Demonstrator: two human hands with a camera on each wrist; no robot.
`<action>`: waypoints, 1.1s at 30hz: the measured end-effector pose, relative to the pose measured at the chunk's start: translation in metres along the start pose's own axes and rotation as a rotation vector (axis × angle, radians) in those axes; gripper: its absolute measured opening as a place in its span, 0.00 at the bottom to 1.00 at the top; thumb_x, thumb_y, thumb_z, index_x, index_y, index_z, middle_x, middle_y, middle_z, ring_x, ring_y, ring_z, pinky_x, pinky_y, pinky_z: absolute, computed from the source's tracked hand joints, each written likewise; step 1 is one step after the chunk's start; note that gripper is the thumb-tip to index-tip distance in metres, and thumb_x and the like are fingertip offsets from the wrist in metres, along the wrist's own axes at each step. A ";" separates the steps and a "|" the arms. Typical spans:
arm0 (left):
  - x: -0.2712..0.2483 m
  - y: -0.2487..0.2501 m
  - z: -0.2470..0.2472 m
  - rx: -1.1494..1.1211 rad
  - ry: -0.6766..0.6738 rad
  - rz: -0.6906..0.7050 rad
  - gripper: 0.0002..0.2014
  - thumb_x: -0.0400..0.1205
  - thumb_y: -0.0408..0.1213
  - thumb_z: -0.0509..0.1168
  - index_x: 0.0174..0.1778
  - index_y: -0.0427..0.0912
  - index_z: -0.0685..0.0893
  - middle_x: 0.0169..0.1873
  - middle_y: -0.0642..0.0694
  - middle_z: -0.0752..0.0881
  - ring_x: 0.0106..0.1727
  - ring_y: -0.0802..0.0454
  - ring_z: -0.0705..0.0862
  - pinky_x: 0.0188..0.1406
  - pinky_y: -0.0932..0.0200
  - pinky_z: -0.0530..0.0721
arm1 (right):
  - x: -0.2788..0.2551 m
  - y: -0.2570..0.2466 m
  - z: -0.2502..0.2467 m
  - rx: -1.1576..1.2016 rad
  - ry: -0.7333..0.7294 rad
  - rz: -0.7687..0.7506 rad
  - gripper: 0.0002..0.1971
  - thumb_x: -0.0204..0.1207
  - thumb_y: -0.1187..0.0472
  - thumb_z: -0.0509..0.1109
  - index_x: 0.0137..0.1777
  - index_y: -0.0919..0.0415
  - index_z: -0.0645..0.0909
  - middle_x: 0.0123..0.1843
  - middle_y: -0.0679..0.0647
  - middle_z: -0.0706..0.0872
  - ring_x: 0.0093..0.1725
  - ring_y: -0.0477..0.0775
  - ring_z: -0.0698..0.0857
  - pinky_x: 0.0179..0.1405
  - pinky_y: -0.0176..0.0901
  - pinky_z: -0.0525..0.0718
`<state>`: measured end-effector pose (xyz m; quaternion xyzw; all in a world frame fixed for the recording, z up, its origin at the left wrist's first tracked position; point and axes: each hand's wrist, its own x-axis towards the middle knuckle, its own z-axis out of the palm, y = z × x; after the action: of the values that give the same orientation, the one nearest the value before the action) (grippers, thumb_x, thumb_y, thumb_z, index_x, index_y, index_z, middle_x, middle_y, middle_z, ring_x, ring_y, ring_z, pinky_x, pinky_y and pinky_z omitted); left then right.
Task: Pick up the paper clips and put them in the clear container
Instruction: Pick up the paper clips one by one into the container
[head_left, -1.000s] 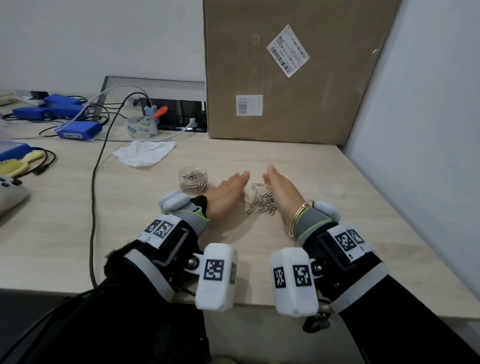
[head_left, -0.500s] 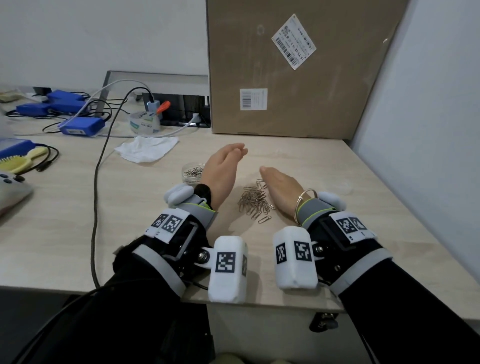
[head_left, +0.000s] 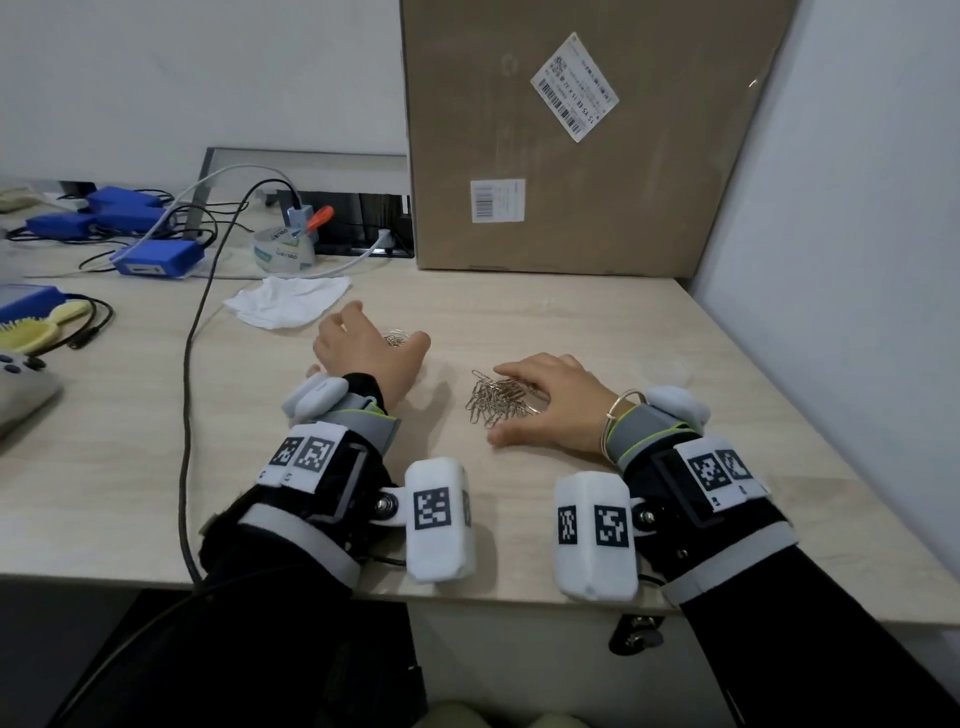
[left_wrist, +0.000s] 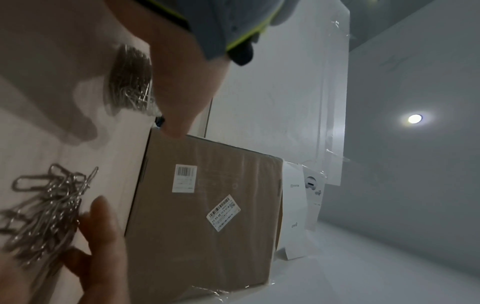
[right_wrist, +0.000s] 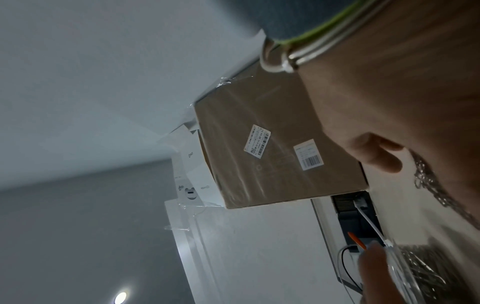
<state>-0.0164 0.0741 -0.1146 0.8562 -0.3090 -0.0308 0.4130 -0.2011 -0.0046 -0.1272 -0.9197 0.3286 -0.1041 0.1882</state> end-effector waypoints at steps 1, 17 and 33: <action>0.000 -0.002 0.002 0.002 -0.039 -0.023 0.40 0.73 0.50 0.68 0.79 0.40 0.60 0.77 0.37 0.63 0.78 0.36 0.62 0.77 0.44 0.62 | 0.002 0.001 0.000 0.013 0.004 -0.009 0.38 0.60 0.36 0.75 0.71 0.44 0.72 0.69 0.49 0.75 0.70 0.54 0.66 0.73 0.47 0.65; 0.006 -0.008 0.013 0.067 -0.132 -0.007 0.35 0.76 0.42 0.69 0.73 0.30 0.62 0.70 0.31 0.71 0.71 0.31 0.71 0.70 0.44 0.69 | 0.024 -0.007 0.007 0.002 0.109 -0.120 0.11 0.75 0.59 0.69 0.52 0.67 0.79 0.52 0.62 0.81 0.51 0.58 0.78 0.49 0.38 0.68; -0.017 0.014 0.014 -0.155 -0.407 0.227 0.40 0.64 0.53 0.76 0.72 0.48 0.71 0.62 0.47 0.83 0.61 0.48 0.82 0.67 0.53 0.77 | 0.028 -0.012 -0.003 0.731 0.765 -0.042 0.02 0.66 0.64 0.77 0.38 0.62 0.88 0.33 0.51 0.86 0.27 0.38 0.79 0.32 0.28 0.79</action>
<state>-0.0417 0.0677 -0.1174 0.7579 -0.4768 -0.1797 0.4073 -0.1742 -0.0151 -0.1178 -0.6966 0.2975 -0.5438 0.3612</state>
